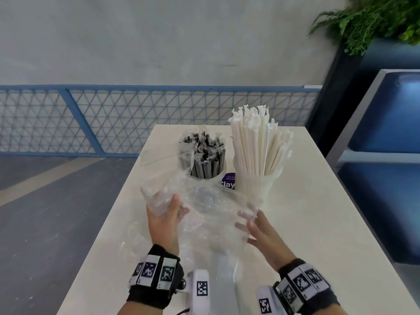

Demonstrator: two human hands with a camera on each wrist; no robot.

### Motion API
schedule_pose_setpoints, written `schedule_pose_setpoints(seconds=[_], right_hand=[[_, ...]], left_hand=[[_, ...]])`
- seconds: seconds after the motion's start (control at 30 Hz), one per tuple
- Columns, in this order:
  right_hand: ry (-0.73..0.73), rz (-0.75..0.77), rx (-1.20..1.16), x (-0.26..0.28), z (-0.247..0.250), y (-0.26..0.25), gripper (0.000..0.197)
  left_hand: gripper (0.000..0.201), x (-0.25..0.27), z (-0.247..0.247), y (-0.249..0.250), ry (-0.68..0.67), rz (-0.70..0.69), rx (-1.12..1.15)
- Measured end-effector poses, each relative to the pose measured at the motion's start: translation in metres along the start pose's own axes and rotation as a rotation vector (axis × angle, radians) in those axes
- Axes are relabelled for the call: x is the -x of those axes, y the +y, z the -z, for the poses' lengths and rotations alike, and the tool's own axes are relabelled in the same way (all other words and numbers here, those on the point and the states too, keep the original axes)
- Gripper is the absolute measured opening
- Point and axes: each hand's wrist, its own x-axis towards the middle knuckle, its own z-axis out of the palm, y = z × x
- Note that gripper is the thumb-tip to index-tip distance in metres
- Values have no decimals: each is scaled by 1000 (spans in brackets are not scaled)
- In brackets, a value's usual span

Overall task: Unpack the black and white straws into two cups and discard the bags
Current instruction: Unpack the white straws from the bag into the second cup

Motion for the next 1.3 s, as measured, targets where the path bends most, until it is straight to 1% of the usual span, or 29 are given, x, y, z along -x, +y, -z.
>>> schedule_pose_setpoints(seconds=[0.03, 0.07, 0.1, 0.13, 0.2, 0.27, 0.3, 0.33, 0.37, 0.4, 0.47, 0.53, 0.57, 0.63, 0.7, 0.77, 0.8, 0.83, 0.87, 0.9, 0.93, 0.97, 1.0, 1.03, 1.1, 1.13, 1.2, 1.23, 1.3], right_hand=[[-14, 0, 17, 1, -5, 2, 73], [0, 8, 32, 2, -9, 3, 62], [33, 18, 34, 2, -12, 4, 50], [66, 17, 25, 1, -14, 4, 40], [85, -4, 18, 1, -12, 4, 31], [68, -32, 35, 2, -7, 4, 27], [52, -41, 45, 2, -5, 4, 25], [33, -45, 53, 3, -4, 4, 22], [14, -46, 59, 3, -5, 3, 20], [-3, -46, 60, 2, -6, 3, 18], [-34, -47, 45, 3, -11, 2, 19], [-36, -49, 30, 2, -14, 0, 18], [-3, -46, 49, 1, -14, 0, 17], [115, -31, 173, -3, -7, 3, 18], [189, -23, 320, -8, 1, 9, 18], [212, -41, 459, -10, 3, 14, 20], [230, -62, 525, -10, 2, 17, 31], [261, -58, 592, -10, 1, 20, 47], [299, -15, 684, -9, -2, 23, 62], [331, 69, 797, -7, -5, 24, 72], [332, 172, 919, -4, -11, 24, 76], [291, 261, 1026, -1, -17, 24, 77], [196, 299, 1115, 0, -24, 24, 77], [68, 278, 1192, 0, -32, 26, 77], [-182, 102, 1330, -1, -42, 39, 82], [-267, -10, 1374, -4, -43, 47, 85], [-371, -190, 1409, -10, -42, 58, 86], [-406, -241, 1413, -13, -41, 62, 86], [-448, -291, 1403, -18, -38, 65, 87]], left_hand=[[98, 0, 2, -5, 7, 25, 7], [93, 1, 3, -9, 16, 46, -8], [86, 2, 5, -12, 46, 57, -70], [86, 3, 6, -12, 88, 32, -175], [99, 2, 11, -9, 149, -122, -403], [105, -1, 21, -4, 139, -375, -610], [100, -3, 26, -1, 86, -492, -749], [88, -6, 31, 1, 13, -559, -885], [74, -9, 35, 2, -63, -565, -979], [60, -10, 36, 3, -115, -495, -1009], [39, -10, 37, 3, -135, -317, -947], [17, -12, 38, 4, -103, -258, -901], [15, -15, 42, 5, -73, -264, -895], [25, -25, 55, 6, 10, -254, -885], [28, -35, 66, 4, 71, -193, -879], [21, -36, 71, 1, 56, -121, -879], [12, -34, 72, 0, 16, -92, -864], [7, -32, 71, -1, -40, -74, -862], [13, -30, 71, -3, -98, -74, -884], [18, -30, 71, -5, -154, -69, -921], [21, -31, 72, -7, -189, -49, -949], [24, -33, 72, -8, -211, -14, -966], [29, -35, 71, -10, -232, 28, -973], [34, -37, 72, -11, -254, 71, -976], [41, -41, 71, -14, -317, 157, -969], [42, -42, 70, -16, -356, 201, -959], [43, -43, 68, -22, -404, 276, -946], [44, -43, 67, -25, -398, 296, -939], [44, -44, 66, -31, -324, 298, -895]])
